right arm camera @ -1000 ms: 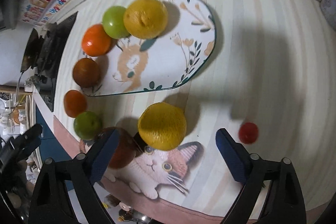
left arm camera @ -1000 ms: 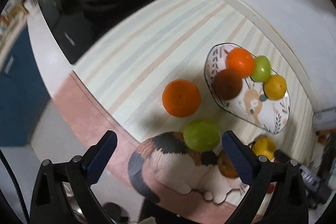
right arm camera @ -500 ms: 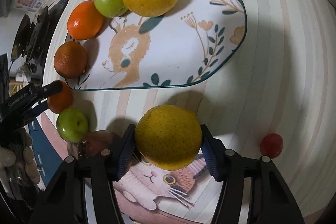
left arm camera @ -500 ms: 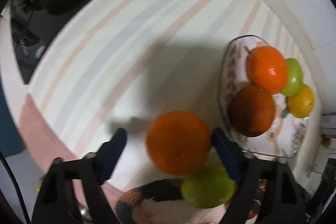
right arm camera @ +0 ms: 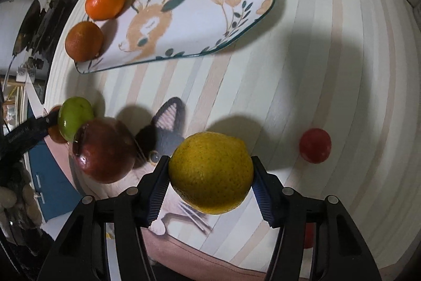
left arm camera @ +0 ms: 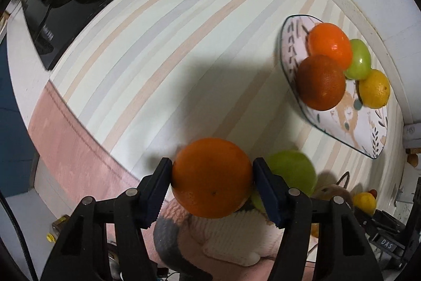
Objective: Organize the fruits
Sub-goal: 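Place the orange on the plate with the left gripper while the right places the lemon, then lift both grippers away from the plate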
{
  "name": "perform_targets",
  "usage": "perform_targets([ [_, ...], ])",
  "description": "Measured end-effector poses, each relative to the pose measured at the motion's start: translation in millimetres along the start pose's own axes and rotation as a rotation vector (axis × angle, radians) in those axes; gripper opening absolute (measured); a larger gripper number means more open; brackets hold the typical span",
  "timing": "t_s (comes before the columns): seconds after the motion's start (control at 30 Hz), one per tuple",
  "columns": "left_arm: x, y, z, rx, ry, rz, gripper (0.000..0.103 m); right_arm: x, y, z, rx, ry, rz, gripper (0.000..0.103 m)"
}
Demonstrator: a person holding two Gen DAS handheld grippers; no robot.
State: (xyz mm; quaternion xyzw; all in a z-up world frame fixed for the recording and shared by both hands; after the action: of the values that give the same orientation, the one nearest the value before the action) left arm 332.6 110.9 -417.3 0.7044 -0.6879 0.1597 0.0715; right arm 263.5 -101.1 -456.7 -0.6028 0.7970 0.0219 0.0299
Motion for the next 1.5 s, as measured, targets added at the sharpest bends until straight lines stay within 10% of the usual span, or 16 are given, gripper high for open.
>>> perform_targets([
  [0.3,8.4,-16.7,-29.4,0.042,0.033,0.021,0.061,12.7,-4.8,-15.7,0.042,-0.013,0.006,0.062],
  [0.53,88.7,-53.8,-74.8,0.103,0.158,0.142,0.061,27.0,-45.5,-64.1,0.135,-0.095,0.052,0.062],
  [0.97,157.8,-70.9,20.0,-0.08,0.093,0.251,0.061,41.9,-146.8,-43.0,0.17,0.031,-0.139,0.062],
  [1.23,156.6,-62.1,39.4,-0.136,0.07,0.246,0.062,32.3,-149.5,-35.2,0.149,0.087,-0.253,0.063],
  [1.5,155.3,-60.4,39.9,-0.152,0.068,0.222,0.066,40.9,-149.5,-54.0,0.161,0.073,-0.196,0.086],
])
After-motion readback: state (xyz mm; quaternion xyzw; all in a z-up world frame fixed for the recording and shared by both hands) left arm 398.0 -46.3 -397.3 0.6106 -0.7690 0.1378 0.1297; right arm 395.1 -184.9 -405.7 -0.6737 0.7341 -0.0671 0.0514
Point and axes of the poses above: each gripper's, at about its wrist camera, not at the fingertips, and z roughly the way its jaws point, x to its right, y to its underside, the point moved 8 cm from there along z, roughly the way its jaws point, and after that the axes turned 11 degrees about y, right-handed, at the moved point
